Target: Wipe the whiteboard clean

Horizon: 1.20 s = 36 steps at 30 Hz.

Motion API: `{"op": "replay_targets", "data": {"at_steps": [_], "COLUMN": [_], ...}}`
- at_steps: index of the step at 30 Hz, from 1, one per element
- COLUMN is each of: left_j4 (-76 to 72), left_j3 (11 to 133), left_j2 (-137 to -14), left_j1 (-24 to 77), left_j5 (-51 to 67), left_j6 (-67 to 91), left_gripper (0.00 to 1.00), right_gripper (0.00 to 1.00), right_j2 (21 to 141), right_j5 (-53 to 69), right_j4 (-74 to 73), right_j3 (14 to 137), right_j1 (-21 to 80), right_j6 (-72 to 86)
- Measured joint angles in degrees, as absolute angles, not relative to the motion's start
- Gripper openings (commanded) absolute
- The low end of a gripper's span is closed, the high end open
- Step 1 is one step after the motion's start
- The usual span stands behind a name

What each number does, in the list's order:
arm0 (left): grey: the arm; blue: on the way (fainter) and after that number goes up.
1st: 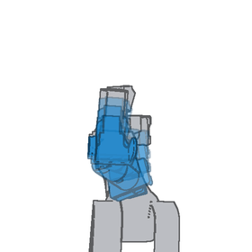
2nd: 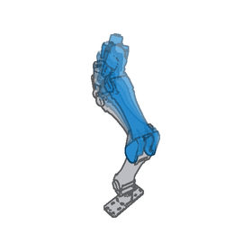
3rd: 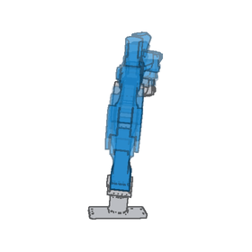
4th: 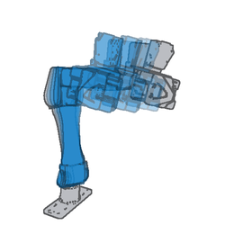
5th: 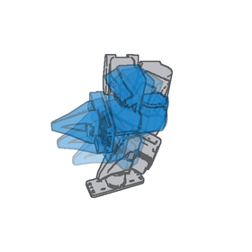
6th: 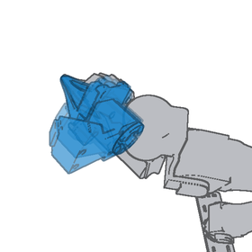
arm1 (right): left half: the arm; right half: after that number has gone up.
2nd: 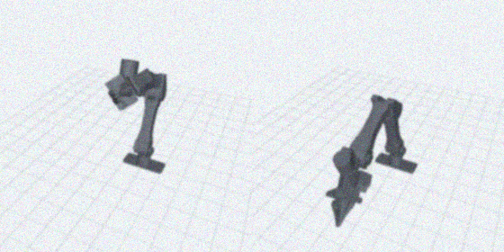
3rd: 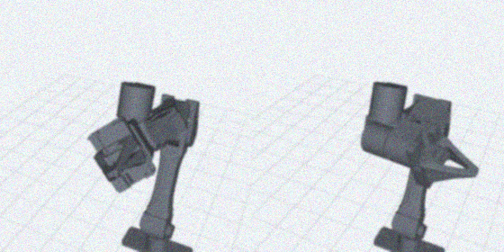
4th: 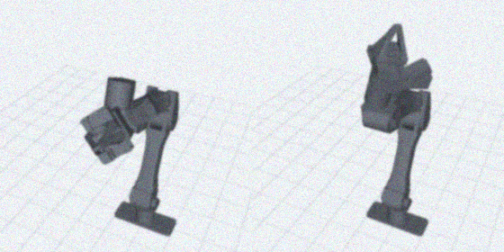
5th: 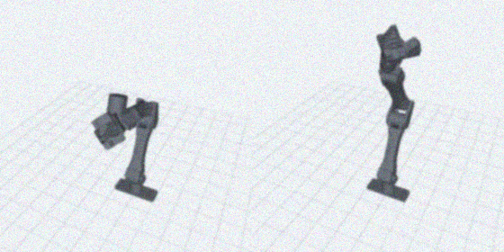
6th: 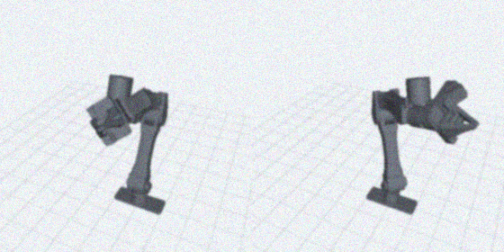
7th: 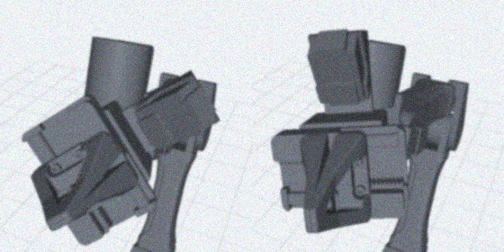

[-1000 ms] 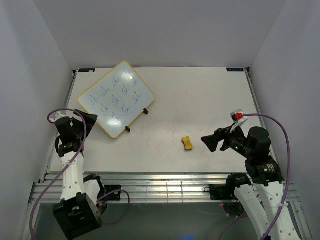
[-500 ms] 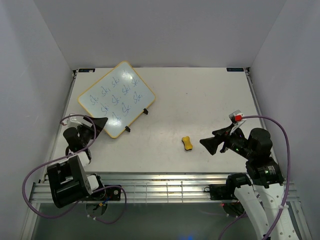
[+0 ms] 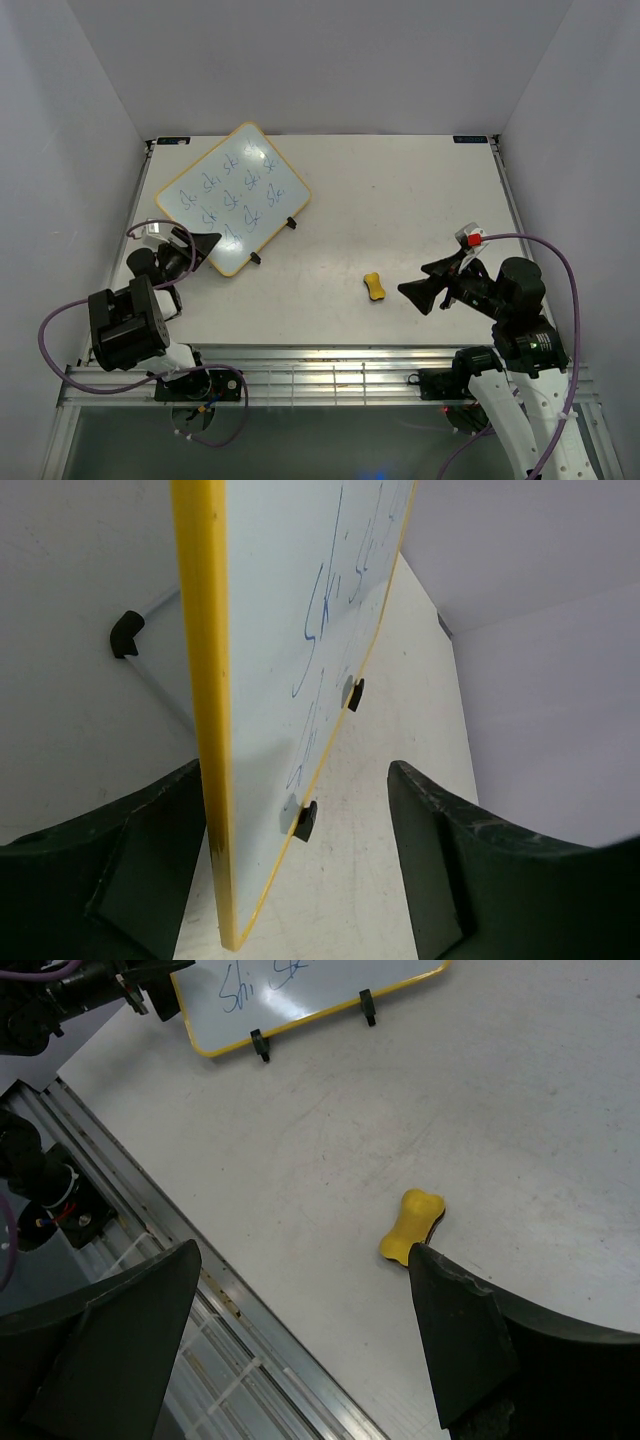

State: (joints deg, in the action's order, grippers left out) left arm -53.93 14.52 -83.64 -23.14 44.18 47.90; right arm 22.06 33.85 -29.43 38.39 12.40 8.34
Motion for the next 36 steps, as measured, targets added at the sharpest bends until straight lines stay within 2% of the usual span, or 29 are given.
{"op": "replay_targets", "data": {"at_steps": [1, 7, 9, 10, 12, 24, 27, 28, 36], "left_j4": [-54.17, -54.52, -54.70, -54.68, -54.98, -57.54, -59.22, -60.29, -65.25], "left_j3": [15.05, 17.76, 17.89, 17.89, 17.89, 17.85, 17.85, 17.85, 19.68], "left_j2": [-84.40, -87.92, -88.60, -88.88, -89.36, -91.92, -92.62, -92.77, -94.94], "left_j1": [-23.16, -23.16, -23.16, -23.14, -23.14, -23.20, -23.20, -23.18, -22.70], "left_j5": [44.51, 46.41, 46.72, 46.78, 46.89, 46.78, 47.88, 48.56, 52.07], "left_j6": [47.83, 47.42, 47.42, 47.31, 47.22, 47.05, 47.48, 47.70, 49.43], "left_gripper": [0.74, 0.72, 0.63, 0.61, 0.45, 0.34, 0.19, 0.01, 0.00], "right_gripper": [0.90, 0.90, 0.90, 0.90, 0.90, 0.90, 0.90, 0.90, 0.90], "right_j2": [22.09, 22.59, 22.72, 22.83, 23.00, 23.24, 23.24, 23.24, 23.49], "right_j5": [33.91, 34.94, 34.96, 34.96, 34.96, 34.94, 34.92, 34.92, 34.96], "right_j4": [-29.47, -29.52, -29.56, -29.56, -29.61, -29.87, -29.87, -29.87, -29.87], "right_j3": [38.39, 38.44, 38.44, 38.46, 38.46, 38.48, 38.48, 38.48, 38.48], "right_j1": [12.40, 12.43, 12.45, 12.47, 12.49, 12.51, 12.51, 12.51, 12.51], "right_j6": [8.34, 8.12, 7.92, 7.81, 7.55, 7.07, 7.05, 7.05, 7.07]}}
